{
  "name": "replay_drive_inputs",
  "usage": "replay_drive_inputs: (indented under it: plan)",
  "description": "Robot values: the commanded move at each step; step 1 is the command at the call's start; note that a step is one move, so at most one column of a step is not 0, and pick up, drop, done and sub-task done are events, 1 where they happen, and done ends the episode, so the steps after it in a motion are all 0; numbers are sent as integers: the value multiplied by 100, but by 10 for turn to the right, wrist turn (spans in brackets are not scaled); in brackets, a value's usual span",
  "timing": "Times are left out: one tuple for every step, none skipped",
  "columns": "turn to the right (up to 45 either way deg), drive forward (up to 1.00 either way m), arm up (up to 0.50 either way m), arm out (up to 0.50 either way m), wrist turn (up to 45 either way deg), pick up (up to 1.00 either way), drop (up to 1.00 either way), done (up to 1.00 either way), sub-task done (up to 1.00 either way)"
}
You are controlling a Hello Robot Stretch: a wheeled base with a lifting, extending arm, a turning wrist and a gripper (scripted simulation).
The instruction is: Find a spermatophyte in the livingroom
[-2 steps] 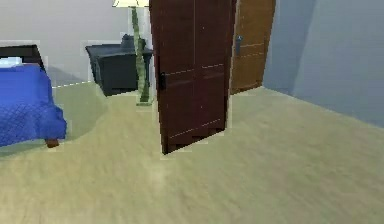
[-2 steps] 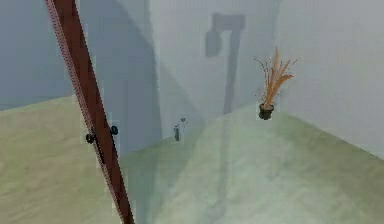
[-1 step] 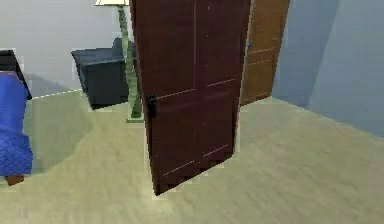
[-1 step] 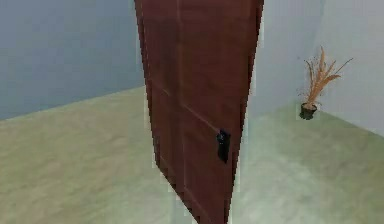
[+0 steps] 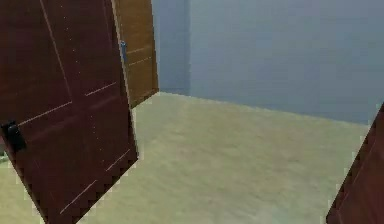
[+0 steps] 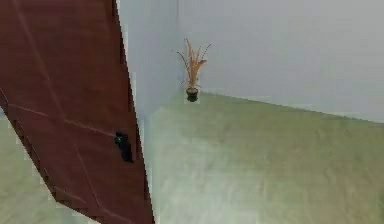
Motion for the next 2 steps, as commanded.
replay_drive_inputs:
  plan:
    - [0, 100, 0, 0, 0, 0, 0, 0, 0]
    - [0, 75, 0, 0, 0, 0, 0, 0, 0]
